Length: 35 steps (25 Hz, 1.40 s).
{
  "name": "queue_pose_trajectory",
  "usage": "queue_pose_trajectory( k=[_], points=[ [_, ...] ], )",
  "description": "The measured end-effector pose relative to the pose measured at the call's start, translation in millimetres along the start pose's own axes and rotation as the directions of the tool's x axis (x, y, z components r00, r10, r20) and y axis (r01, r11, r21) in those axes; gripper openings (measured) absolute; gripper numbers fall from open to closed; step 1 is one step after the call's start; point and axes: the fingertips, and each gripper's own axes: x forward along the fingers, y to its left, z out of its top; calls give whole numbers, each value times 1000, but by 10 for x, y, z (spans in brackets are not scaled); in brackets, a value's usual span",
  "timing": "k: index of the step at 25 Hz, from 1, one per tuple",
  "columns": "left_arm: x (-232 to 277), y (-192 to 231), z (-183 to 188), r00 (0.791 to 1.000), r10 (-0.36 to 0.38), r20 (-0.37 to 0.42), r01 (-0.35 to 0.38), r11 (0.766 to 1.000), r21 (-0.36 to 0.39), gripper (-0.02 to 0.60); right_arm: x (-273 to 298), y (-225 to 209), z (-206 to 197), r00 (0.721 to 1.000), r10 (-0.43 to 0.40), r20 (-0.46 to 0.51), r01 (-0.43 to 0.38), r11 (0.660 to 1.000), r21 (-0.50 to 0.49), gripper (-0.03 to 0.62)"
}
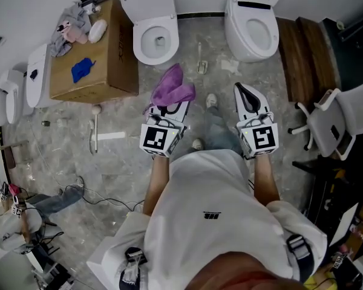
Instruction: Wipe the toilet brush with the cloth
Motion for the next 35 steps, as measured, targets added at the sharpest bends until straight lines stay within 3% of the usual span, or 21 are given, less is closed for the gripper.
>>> queue_pose_trajectory(
  k=[8, 17, 24, 35],
  points=[
    [778, 407, -141, 999, 16, -38, -15, 1000, 10, 178, 801, -475, -225, 998, 55, -22, -54, 998, 33, -5],
    [1749, 834, -568, 992, 35, -118, -41, 998, -46, 178, 1635, -985, -723, 980, 162, -115, -151, 984, 96, -5],
    [2380, 1199, -1077, 984, 55, -171, -74, 991, -108, 178, 2249, -1379, -1322, 964, 203, -173, -188, 977, 100, -5],
    [3074, 1753, -2061, 958, 80, -276, -120, 984, -131, 178, 3011, -1671, -2477, 928, 243, -283, -214, 968, 130, -3]
  ],
)
